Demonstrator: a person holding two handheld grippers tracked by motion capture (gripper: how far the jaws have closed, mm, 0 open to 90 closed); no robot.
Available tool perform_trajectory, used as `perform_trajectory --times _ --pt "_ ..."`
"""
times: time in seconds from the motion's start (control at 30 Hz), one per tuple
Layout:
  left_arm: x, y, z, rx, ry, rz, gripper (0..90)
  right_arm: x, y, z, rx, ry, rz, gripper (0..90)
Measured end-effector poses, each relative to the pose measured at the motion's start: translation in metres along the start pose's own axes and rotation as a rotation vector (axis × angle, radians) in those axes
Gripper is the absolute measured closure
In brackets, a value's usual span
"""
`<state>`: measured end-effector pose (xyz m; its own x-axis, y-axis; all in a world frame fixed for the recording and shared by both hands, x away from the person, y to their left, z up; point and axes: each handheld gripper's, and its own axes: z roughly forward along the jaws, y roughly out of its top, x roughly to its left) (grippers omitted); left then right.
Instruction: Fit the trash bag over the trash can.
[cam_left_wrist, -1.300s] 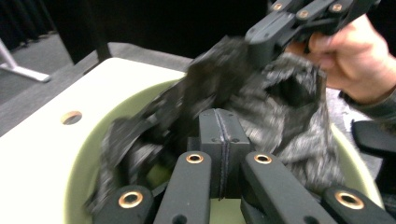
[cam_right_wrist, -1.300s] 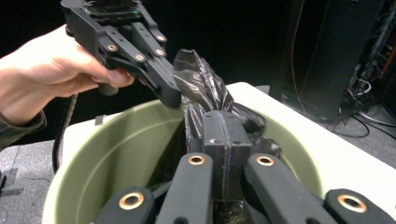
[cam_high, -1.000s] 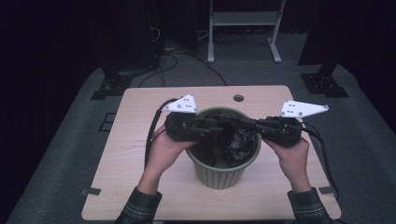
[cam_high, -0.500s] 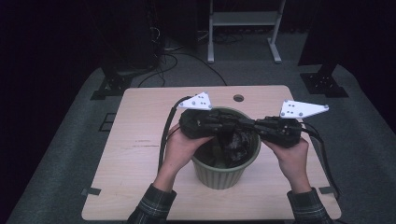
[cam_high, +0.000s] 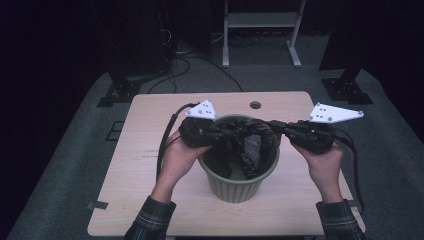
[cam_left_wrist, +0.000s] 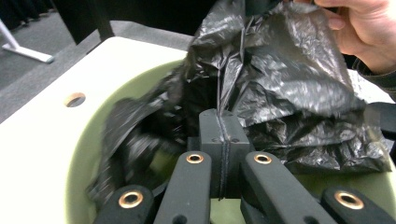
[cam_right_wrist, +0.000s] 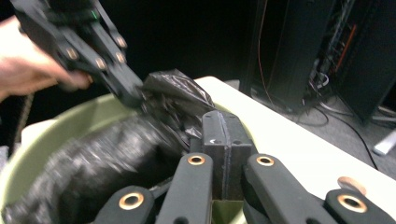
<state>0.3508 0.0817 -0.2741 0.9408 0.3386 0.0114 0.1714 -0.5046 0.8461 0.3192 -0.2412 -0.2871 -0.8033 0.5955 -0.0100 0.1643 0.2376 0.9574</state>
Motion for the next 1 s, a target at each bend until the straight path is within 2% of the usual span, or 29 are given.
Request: perform_trajectory --times 0.07,0.17,0.2,0.23,0.27,0.33,0.37,0.47,0.57,0.63,0.7,0.8,0.87,0.93,1.0 --pt "0.003 -0.001 -0.006 0.008 0.016 0.015 89.8 0.0 -0.004 0.005 0.019 -0.009 -0.005 90.0" --pt "0.006 -0.001 -0.012 0.014 0.049 0.025 89.7 0.001 -0.006 0.013 0.022 0.002 -0.008 90.0" --pt "0.007 -0.001 -0.013 0.014 0.059 0.021 89.8 0.002 -0.006 0.015 0.02 0.013 -0.006 86.3" --pt "0.009 0.0 -0.014 0.012 0.063 0.02 89.7 0.002 -0.005 0.017 0.016 0.023 0.001 73.9" --pt "0.011 0.0 -0.016 0.003 0.068 0.015 89.8 0.002 -0.005 0.018 0.006 0.033 0.028 61.7" --pt "0.014 0.001 -0.018 -0.005 0.077 0.008 89.8 0.002 -0.004 0.017 -0.016 0.064 0.071 54.6" --pt "0.015 0.002 -0.018 -0.016 0.078 0.003 89.8 0.003 -0.004 0.016 -0.021 0.064 0.081 50.0" --pt "0.017 0.004 -0.019 -0.026 0.089 0.0 89.8 0.008 -0.004 0.013 -0.048 0.119 0.13 42.7" --pt "0.019 0.007 -0.019 -0.038 0.099 -0.007 89.8 0.014 -0.004 0.013 -0.056 0.168 0.161 39.4" --pt "0.021 0.009 -0.018 -0.047 0.103 -0.01 89.8 0.018 -0.006 0.018 -0.031 0.186 0.163 40.5" --pt "0.023 0.01 -0.02 -0.061 0.114 -0.011 89.8 0.021 -0.008 0.025 0.016 0.152 0.15 43.5" --pt "0.027 0.009 -0.025 -0.071 0.146 -0.019 89.8 0.018 -0.013 0.031 0.064 0.117 0.146 61.1" --pt "0.033 0.007 -0.03 -0.081 0.165 -0.033 89.8 0.016 -0.014 0.032 0.09 0.101 0.14 67.1" --pt "0.038 0.004 -0.034 -0.091 0.176 -0.044 89.8 0.015 -0.015 0.032 0.092 0.081 0.123 76.4" --pt "0.042 0.001 -0.038 -0.096 0.188 -0.045 89.8 0.013 -0.015 0.031 0.093 0.062 0.099 89.9"
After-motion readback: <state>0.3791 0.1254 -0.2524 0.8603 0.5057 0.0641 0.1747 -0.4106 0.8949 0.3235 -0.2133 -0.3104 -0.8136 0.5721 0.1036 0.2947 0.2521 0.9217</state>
